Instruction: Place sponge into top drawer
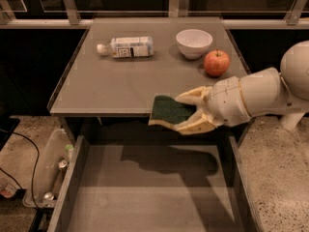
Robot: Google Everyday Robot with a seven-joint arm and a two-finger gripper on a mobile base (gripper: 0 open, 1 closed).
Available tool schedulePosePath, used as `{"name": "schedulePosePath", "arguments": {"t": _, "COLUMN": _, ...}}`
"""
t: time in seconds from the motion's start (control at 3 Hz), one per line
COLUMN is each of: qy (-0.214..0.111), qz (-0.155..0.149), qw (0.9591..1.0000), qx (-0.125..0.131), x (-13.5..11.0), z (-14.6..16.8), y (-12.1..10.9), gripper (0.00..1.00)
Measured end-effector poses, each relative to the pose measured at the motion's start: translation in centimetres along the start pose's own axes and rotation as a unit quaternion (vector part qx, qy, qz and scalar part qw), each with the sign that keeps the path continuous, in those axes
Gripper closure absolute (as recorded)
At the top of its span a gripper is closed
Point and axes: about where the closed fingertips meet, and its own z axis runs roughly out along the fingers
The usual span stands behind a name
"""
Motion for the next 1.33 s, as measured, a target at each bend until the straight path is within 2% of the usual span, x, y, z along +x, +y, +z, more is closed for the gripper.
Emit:
{"name": "schedulePosePath", "arguments": {"t": 0.33, "qy": 0.004, "qz": 0.022, "qw": 0.9995, "qx": 0.021, "x": 2.2, "z": -1.2, "y": 3.9, "gripper": 1.0}}
{"name": "schedulePosePath", "arguments": {"t": 0.67, "qy": 0.012, "qz": 0.062, "qw": 0.9975, "qx": 0.03, "x": 5.9, "z": 1.0, "y": 6.3, "gripper": 1.0}}
{"name": "schedulePosePath", "arguments": {"t": 1.0, "qy": 0.003, "qz": 0.102, "qw": 0.9941, "qx": 0.034, "x": 10.1, "z": 4.9, "y": 6.7, "gripper": 1.0}}
{"name": "schedulePosePath", "arguments": {"t": 1.33, "qy": -0.02, "qz": 0.137, "qw": 0.9896, "qx": 0.037, "x": 13.9, "z": 8.4, "y": 6.2, "gripper": 1.0}}
